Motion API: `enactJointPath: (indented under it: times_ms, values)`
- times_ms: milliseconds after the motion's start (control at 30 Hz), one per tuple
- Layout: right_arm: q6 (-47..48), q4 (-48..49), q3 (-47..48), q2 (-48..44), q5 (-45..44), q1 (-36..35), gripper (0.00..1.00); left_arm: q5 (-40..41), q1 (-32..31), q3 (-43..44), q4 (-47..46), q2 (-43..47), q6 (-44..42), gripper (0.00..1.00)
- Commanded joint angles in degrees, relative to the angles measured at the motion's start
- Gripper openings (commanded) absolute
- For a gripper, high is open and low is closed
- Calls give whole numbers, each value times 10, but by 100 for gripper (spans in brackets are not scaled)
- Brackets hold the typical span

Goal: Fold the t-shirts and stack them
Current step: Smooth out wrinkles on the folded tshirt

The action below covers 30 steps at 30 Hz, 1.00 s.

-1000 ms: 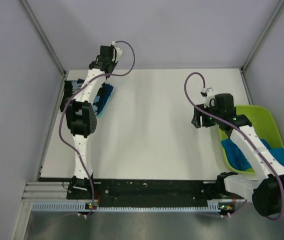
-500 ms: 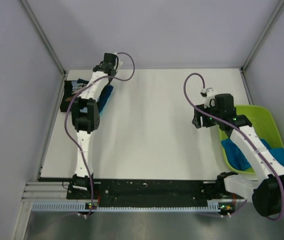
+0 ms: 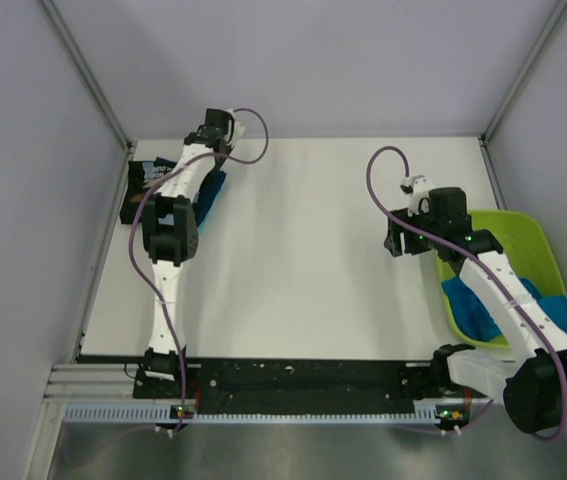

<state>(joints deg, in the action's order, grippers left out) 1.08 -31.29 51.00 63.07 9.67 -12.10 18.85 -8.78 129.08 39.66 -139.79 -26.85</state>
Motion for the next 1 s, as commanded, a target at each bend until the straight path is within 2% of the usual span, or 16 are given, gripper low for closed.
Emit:
enactJointPath:
  times_ms: [0, 133, 167, 300, 433, 533, 667, 933, 967]
  values:
    - [6, 17, 1, -10, -5, 4, 64, 0, 1, -4, -12, 7, -3, 33]
    - [7, 17, 0, -12, -6, 4, 64, 14, 1, -6, -14, 3, 0, 10]
    - [7, 16, 1, -12, -5, 4, 64, 12, 1, -7, -17, 3, 0, 0]
    - [7, 16, -1, -14, -5, 4, 64, -1, -1, -24, -45, 35, 7, 0]
    - [7, 16, -1, -13, -8, 4, 64, -73, -3, -79, -95, 119, 35, 0]
    - [7, 16, -2, -13, -9, 5, 64, -91, -3, -97, -122, 149, 57, 0]
    - [7, 16, 0, -13, -9, 4, 64, -99, -3, -71, -93, 127, 54, 0]
    - [8, 15, 0, -13, -9, 4, 64, -135, -5, -71, -41, 81, 56, 0]
    - [9, 14, -1, -14, -9, 4, 64, -132, -4, -71, -35, 77, 54, 4]
